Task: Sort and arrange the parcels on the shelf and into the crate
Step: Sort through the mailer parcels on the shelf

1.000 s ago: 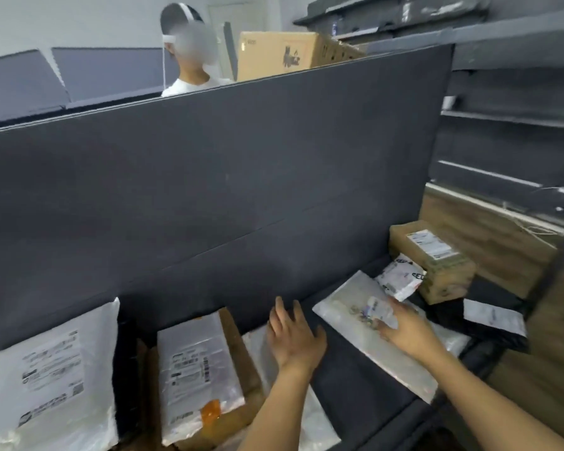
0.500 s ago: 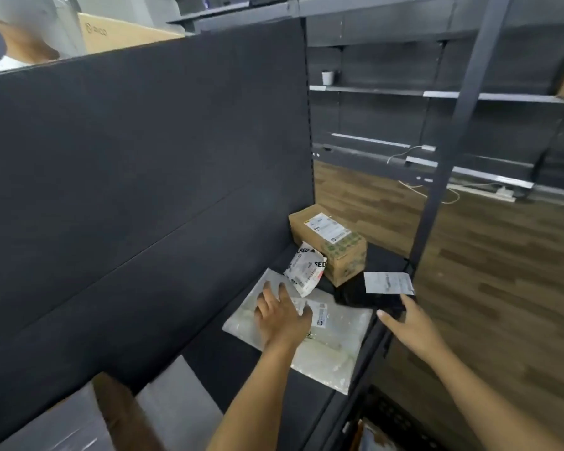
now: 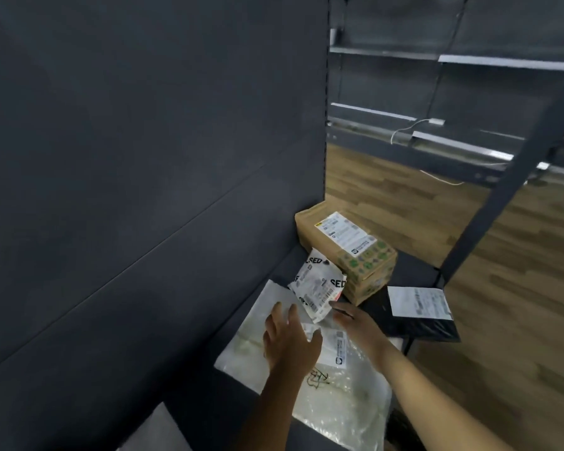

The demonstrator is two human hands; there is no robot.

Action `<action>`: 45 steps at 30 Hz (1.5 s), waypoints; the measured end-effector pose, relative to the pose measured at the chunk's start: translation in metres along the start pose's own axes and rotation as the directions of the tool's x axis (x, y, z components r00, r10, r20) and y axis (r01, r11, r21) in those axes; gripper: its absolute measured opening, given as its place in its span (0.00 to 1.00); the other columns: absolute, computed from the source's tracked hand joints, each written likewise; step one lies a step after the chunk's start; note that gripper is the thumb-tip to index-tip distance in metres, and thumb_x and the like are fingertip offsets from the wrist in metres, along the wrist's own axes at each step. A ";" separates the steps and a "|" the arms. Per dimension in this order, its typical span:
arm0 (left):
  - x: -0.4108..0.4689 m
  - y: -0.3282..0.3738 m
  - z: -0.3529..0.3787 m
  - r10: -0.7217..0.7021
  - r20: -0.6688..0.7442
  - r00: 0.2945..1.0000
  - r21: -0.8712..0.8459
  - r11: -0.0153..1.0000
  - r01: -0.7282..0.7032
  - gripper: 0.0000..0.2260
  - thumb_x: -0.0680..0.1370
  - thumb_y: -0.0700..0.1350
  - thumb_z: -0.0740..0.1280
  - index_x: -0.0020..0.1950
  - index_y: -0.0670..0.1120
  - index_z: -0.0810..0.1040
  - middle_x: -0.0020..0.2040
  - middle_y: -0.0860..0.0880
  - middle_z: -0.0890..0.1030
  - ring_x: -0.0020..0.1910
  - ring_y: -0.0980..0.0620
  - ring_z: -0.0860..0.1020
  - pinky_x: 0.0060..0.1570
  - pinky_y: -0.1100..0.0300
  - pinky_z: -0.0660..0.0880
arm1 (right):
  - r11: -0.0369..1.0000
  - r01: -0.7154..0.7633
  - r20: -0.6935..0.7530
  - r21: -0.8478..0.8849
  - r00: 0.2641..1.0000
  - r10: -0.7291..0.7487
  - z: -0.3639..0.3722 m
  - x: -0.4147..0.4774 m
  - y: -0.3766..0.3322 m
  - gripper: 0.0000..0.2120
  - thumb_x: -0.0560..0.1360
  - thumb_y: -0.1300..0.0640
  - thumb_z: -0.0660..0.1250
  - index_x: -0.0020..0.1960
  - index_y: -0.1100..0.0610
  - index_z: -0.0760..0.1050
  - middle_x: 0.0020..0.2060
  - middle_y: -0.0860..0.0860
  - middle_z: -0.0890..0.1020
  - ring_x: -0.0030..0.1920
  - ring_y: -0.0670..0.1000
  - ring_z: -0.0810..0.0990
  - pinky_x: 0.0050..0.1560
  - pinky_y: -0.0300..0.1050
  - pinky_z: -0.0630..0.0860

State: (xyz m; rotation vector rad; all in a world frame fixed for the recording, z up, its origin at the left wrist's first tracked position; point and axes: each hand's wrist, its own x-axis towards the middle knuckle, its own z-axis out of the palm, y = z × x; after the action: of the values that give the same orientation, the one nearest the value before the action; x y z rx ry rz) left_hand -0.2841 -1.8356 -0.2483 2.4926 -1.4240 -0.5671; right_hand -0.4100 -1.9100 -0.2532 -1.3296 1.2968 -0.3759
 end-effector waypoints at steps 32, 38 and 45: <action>-0.045 -0.026 -0.079 -0.133 -0.055 0.990 -0.541 0.837 0.082 0.32 0.78 0.49 0.65 0.78 0.44 0.55 0.78 0.46 0.56 0.76 0.46 0.54 0.74 0.49 0.56 | 0.946 0.256 0.086 0.199 0.957 -0.277 -0.012 -0.069 -0.061 0.18 0.75 0.71 0.61 0.50 0.47 0.74 0.64 0.50 0.71 0.55 0.53 0.77 0.38 0.43 0.80; -0.101 -0.030 -0.110 -0.130 -0.070 0.989 -0.636 0.770 0.056 0.30 0.78 0.52 0.64 0.78 0.49 0.56 0.77 0.52 0.60 0.76 0.50 0.55 0.73 0.53 0.56 | 0.943 0.313 0.304 0.111 0.893 -0.332 -0.019 -0.119 -0.067 0.38 0.74 0.68 0.64 0.66 0.29 0.58 0.56 0.39 0.74 0.42 0.44 0.81 0.35 0.38 0.77; -0.169 -0.056 -0.131 -0.142 -0.035 0.989 -0.767 0.638 0.065 0.09 0.77 0.47 0.64 0.56 0.53 0.77 0.53 0.50 0.82 0.51 0.53 0.81 0.53 0.58 0.77 | 0.906 0.411 0.339 0.103 0.842 -0.420 -0.004 -0.155 -0.081 0.31 0.74 0.60 0.68 0.69 0.35 0.62 0.61 0.45 0.76 0.55 0.51 0.81 0.51 0.47 0.80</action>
State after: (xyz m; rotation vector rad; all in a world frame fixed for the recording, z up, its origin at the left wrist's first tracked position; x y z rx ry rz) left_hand -0.2616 -1.6623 -0.1132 1.8582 -0.7430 -0.8479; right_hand -0.4282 -1.8092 -0.1118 -1.5740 0.6931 -0.4258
